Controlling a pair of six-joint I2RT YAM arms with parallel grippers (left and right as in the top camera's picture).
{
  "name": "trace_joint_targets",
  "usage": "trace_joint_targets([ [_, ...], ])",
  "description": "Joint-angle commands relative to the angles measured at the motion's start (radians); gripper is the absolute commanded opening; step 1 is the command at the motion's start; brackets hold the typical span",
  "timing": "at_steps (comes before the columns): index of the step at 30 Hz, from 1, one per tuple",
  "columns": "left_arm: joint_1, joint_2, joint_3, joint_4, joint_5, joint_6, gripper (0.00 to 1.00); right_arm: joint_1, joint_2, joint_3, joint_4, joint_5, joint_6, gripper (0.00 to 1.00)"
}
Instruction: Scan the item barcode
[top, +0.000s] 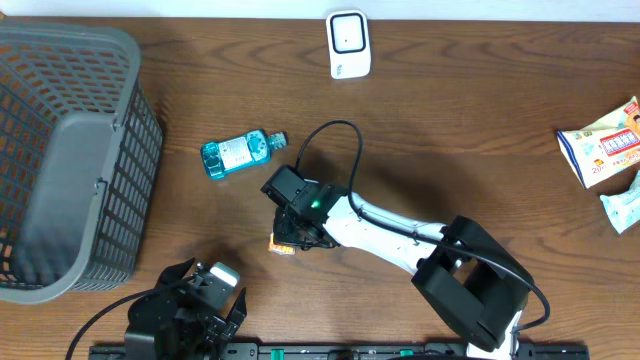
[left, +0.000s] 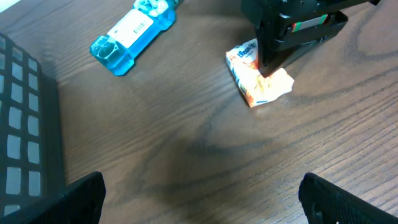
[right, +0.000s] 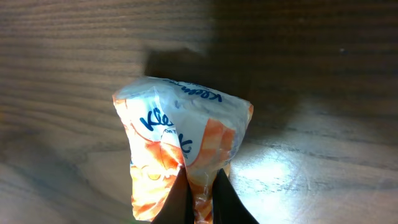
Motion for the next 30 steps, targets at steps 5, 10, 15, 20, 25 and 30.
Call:
trace_joint_targets([
  [5, 0.004, 0.000, -0.003, -0.011, -0.013, 0.010, 0.99, -0.096, 0.006, -0.028, 0.061, -0.311, -0.271, 0.01],
  [10, 0.004, 0.000, -0.003, -0.011, -0.014, 0.010, 0.99, -0.192, -0.013, -0.028, 0.095, -0.805, -0.619, 0.01],
  [15, 0.004, 0.000, -0.003, -0.011, -0.014, 0.010, 0.99, -0.295, -0.013, -0.028, 0.043, -1.113, -0.925, 0.01],
  [20, 0.004, 0.000, -0.003, -0.011, -0.013, 0.010, 0.99, -0.383, -0.013, -0.028, 0.036, -1.200, -0.941, 0.01],
  [25, 0.004, 0.000, -0.003, -0.011, -0.013, 0.010, 0.99, -0.442, -0.015, -0.028, -0.031, -1.394, -1.019, 0.01],
  [30, 0.004, 0.000, -0.003, -0.011, -0.013, 0.010, 0.99, -0.505, -0.017, -0.028, -0.311, -1.376, -1.267, 0.01],
])
